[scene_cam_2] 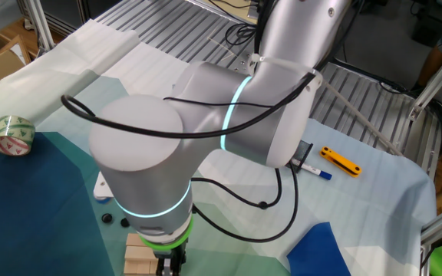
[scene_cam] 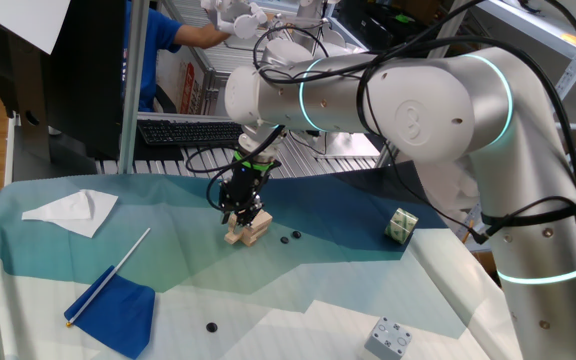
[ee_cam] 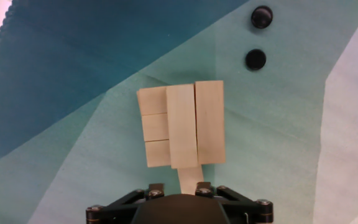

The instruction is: Play Jenga

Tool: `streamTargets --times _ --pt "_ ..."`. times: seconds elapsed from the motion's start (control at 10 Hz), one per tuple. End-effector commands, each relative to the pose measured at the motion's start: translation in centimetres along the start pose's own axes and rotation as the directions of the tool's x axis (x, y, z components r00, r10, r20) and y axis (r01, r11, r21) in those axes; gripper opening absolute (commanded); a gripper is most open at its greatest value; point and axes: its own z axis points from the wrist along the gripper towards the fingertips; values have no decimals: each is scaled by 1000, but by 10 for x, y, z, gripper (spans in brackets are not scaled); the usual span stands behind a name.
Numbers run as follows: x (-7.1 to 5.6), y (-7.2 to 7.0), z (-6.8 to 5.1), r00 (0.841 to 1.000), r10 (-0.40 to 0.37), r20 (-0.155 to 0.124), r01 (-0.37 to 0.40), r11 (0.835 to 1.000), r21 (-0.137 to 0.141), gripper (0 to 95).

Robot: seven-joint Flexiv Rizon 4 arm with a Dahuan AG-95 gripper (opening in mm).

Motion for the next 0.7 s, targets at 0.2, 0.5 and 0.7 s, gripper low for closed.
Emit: streamTargets --times 0.2,0.5,0.7 --pt "1 0 1 1000 6 -1 -6 1000 -2 380" --pt "0 -1 4 1000 6 1 -6 1000 -3 380" --pt "-1 -1 6 1000 14 -2 -14 1000 -4 570"
